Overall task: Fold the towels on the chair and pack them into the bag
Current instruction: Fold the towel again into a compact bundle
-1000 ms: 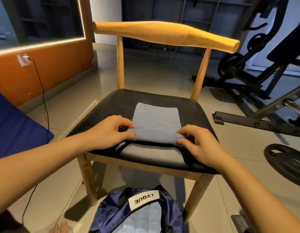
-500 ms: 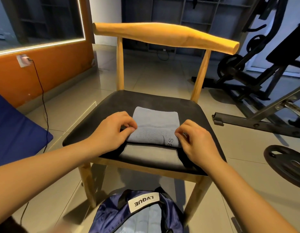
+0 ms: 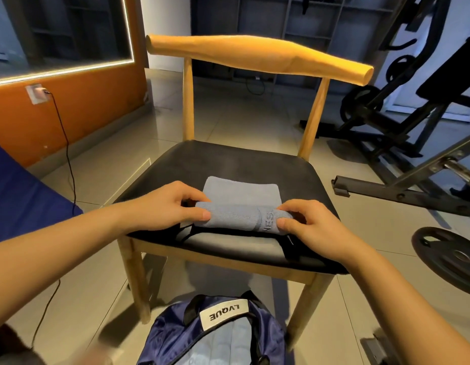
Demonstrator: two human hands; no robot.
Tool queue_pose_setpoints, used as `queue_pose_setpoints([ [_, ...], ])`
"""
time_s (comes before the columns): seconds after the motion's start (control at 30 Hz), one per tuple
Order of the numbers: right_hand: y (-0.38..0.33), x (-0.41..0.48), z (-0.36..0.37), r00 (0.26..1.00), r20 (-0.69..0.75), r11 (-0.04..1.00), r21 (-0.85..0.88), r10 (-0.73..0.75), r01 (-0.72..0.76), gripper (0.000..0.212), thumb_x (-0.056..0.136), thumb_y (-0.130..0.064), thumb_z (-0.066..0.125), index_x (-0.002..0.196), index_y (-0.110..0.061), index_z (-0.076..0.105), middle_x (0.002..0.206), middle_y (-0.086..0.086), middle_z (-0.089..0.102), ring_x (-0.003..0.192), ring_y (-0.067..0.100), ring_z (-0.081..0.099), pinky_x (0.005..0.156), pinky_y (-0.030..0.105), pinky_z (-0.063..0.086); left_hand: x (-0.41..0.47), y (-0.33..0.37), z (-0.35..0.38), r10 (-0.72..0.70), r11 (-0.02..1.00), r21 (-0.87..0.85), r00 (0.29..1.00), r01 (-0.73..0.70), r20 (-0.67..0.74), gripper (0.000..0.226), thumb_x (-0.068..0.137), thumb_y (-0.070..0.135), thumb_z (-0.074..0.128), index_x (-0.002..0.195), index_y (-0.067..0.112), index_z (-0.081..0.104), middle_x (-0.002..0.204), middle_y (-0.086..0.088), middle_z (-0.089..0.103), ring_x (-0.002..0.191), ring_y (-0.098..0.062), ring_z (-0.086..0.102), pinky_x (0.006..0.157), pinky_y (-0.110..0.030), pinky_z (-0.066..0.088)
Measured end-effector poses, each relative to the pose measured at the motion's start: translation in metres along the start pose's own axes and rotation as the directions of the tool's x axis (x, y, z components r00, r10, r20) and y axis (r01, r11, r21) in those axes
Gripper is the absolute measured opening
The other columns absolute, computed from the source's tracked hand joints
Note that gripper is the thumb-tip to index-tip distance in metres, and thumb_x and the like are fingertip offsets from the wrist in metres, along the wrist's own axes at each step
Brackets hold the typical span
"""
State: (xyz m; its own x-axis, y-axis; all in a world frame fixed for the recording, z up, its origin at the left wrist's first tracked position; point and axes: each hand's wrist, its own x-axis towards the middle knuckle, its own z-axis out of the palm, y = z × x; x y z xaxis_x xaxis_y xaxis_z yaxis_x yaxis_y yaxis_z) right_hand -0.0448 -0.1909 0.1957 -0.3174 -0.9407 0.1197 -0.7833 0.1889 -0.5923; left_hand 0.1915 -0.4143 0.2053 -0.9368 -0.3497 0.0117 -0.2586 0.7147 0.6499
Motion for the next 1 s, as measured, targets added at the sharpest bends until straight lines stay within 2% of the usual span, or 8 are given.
queue_pose_setpoints([
  [0.13,-0.006,0.003,0.004,0.998,0.001,0.990,0.127,0.059,-0.058,0.010,0.098,-0.027,0.063,0.091,-0.021,0.068,0.081,0.000,0.068,0.070,0.011,0.060,0.071,0.039,0.053,0.000,-0.003,-0.001,-0.056,0.990,-0.128,0.998,0.053,-0.018,0.015,0.097,0.036,0.065,0.100,0.028,0.077,0.092,0.001,0.072,0.088,-0.016,0.066,0.079,-0.026,0.052],
  [0.27,-0.007,0.008,0.013,0.962,-0.275,0.998,-0.058,-0.002,-0.015,0.010,0.094,-0.034,0.068,0.094,-0.029,0.059,0.093,-0.011,0.058,0.078,0.009,0.056,0.066,0.027,0.048,0.009,-0.006,0.010,-0.023,0.998,-0.062,0.963,0.006,-0.268,0.011,0.093,0.031,0.072,0.103,0.030,0.068,0.089,0.008,0.066,0.080,-0.004,0.060,0.074,-0.020,0.046],
  [0.4,-0.006,0.012,0.020,0.921,-0.345,0.962,-0.256,-0.182,0.095,0.010,0.096,-0.031,0.066,0.090,-0.024,0.066,0.091,-0.010,0.056,0.077,0.011,0.053,0.070,0.039,0.052,0.012,-0.011,0.018,0.116,0.993,0.052,0.917,-0.103,-0.381,0.009,0.095,0.027,0.069,0.102,0.028,0.075,0.098,0.013,0.066,0.094,-0.008,0.061,0.082,-0.026,0.051],
  [0.5,-0.004,0.005,0.014,0.946,-0.252,0.950,-0.285,-0.203,0.128,0.022,0.091,-0.050,0.068,0.098,-0.030,0.063,0.094,-0.016,0.055,0.077,0.008,0.054,0.067,0.032,0.051,0.005,-0.016,0.016,0.190,0.967,0.218,0.940,-0.130,-0.283,0.043,0.087,0.059,0.067,0.119,0.033,0.073,0.110,0.022,0.064,0.106,-0.004,0.057,0.088,-0.022,0.048],
  [0.57,-0.001,0.000,0.011,0.971,-0.163,0.936,-0.332,-0.174,0.112,0.035,0.086,-0.055,0.072,0.109,-0.035,0.055,0.100,-0.021,0.052,0.078,0.008,0.054,0.069,0.027,0.049,0.001,-0.020,0.014,0.164,0.965,0.236,0.963,-0.112,-0.213,0.057,0.081,0.064,0.070,0.130,0.036,0.066,0.115,0.024,0.061,0.111,-0.002,0.053,0.091,-0.022,0.047],
  [0.73,0.000,0.000,0.010,0.983,-0.158,0.978,-0.199,-0.093,0.060,0.028,0.091,-0.043,0.072,0.113,-0.035,0.057,0.093,-0.020,0.056,0.076,0.006,0.055,0.067,0.021,0.042,0.003,-0.014,0.008,0.078,0.993,0.100,0.971,-0.056,-0.227,0.036,0.088,0.047,0.071,0.123,0.042,0.065,0.098,0.019,0.064,0.096,0.000,0.058,0.081,-0.020,0.046],
  [0.83,0.001,0.002,0.003,0.998,-0.060,1.000,-0.015,0.014,-0.015,0.018,0.094,-0.042,0.068,0.109,-0.035,0.062,0.097,-0.014,0.065,0.082,0.010,0.064,0.073,0.030,0.055,0.001,-0.007,0.005,0.044,0.998,-0.028,0.989,-0.049,-0.140,0.020,0.096,0.034,0.065,0.117,0.037,0.067,0.082,0.022,0.067,0.083,0.000,0.062,0.072,-0.013,0.046],
  [1.0,-0.004,0.009,0.010,0.984,-0.146,0.994,0.008,0.105,-0.105,0.017,0.101,-0.039,0.057,0.104,-0.028,0.069,0.093,-0.006,0.068,0.080,0.012,0.063,0.078,0.042,0.056,0.008,-0.012,0.010,-0.082,0.991,-0.117,0.982,0.062,-0.172,0.018,0.101,0.037,0.057,0.108,0.029,0.072,0.101,0.001,0.065,0.095,-0.016,0.063,0.089,-0.029,0.048],
])
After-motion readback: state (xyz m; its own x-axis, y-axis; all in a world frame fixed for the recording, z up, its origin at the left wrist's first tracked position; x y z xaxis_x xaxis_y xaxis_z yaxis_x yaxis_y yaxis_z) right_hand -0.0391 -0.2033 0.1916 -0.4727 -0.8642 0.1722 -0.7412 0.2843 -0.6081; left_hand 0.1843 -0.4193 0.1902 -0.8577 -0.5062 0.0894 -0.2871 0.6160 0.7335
